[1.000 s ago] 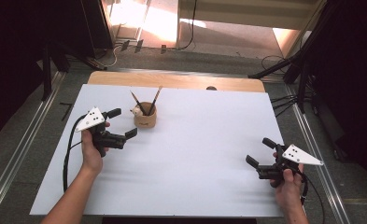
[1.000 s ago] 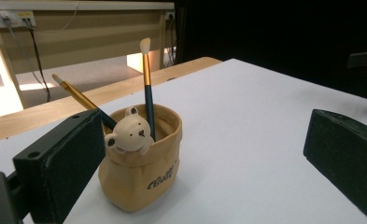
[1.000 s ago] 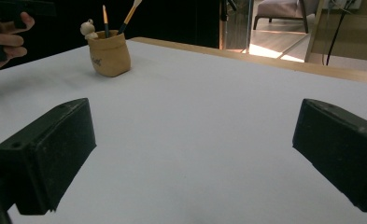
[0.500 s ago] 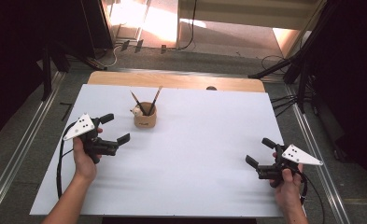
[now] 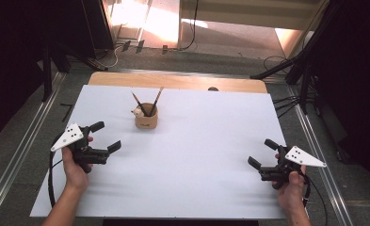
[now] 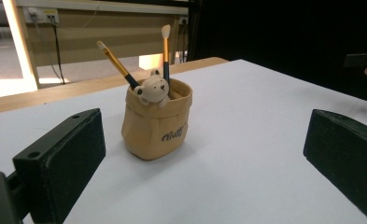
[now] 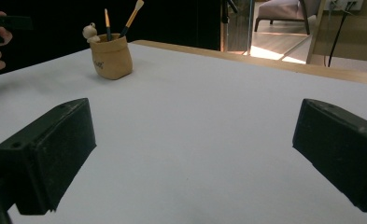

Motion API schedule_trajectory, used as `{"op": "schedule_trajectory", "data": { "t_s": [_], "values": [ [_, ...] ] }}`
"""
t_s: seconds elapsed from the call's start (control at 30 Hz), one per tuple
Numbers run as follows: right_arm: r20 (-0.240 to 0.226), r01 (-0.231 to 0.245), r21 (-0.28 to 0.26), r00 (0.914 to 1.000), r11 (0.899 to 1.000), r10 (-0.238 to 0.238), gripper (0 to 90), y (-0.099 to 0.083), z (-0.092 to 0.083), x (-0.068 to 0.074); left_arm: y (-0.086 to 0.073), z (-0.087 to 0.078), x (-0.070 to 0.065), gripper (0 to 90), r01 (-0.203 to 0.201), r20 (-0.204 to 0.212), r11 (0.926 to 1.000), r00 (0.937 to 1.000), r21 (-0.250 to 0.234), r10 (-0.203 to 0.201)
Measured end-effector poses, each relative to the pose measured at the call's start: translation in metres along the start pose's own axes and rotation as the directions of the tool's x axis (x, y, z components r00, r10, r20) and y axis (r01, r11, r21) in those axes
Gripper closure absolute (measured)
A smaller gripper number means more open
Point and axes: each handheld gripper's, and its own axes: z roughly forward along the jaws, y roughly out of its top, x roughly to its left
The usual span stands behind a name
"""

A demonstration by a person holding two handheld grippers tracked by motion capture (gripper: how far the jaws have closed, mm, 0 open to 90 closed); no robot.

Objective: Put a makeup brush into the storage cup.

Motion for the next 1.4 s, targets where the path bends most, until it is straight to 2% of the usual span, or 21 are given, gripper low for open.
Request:
{"op": "schedule_trajectory", "data": {
  "t_s": [0.53, 0.63, 0.77, 0.9, 1.2, 1.27, 1.33, 1.4],
  "values": [
    [0.01, -0.003, -0.006, 0.9999, 1.0, 0.003, 0.0, 0.0, -0.003, -0.001, -0.009, -0.029, 0.008, 0.0, 0.008, -0.034, 0.9999, 0.9994, -0.009, -0.008],
    [0.01, -0.004, -0.007, 0.9999, 1.0, 0.004, 0.0, 0.0, -0.003, 0.0, -0.01, -0.033, 0.008, 0.0, -0.006, -0.04, 1.0, 0.9992, 0.004, 0.006],
    [0.015, -0.007, -0.005, 0.9999, 1.0, 0.007, 0.0, 0.0, -0.005, 0.001, -0.012, -0.04, 0.009, 0.0, 0.002, -0.047, 1.0, 0.9989, -0.005, -0.003],
    [0.027, -0.006, -0.005, 0.9996, 1.0, 0.006, 0.0, -0.001, -0.008, 0.0, -0.014, -0.048, 0.01, 0.0, 0.0, -0.023, 1.0, 0.9997, -0.002, 0.0],
    [0.047, -0.013, -0.007, 0.9988, 1.0, 0.013, 0.0, -0.003, -0.017, -0.003, -0.02, -0.065, 0.015, 0.0, 0.004, -0.062, 1.0, 0.9981, 0.002, -0.004],
    [0.048, -0.012, -0.012, 0.9988, 1.0, 0.013, 0.0, -0.003, -0.018, -0.004, -0.021, -0.07, 0.017, 0.0, 0.016, -0.063, 0.9998, 0.9979, -0.009, -0.016],
    [0.051, -0.016, -0.01, 0.9986, 1.0, 0.016, 0.0, -0.004, -0.02, -0.004, -0.022, -0.075, 0.019, 0.0, 0.009, -0.079, 1.0, 0.9969, -0.002, -0.009],
    [0.054, -0.02, -0.014, 0.9983, 1.0, 0.021, 0.0, -0.004, -0.021, -0.006, -0.023, -0.079, 0.022, 0.0, 0.021, -0.086, 0.9997, 0.996, -0.015, -0.022]
  ]
}}
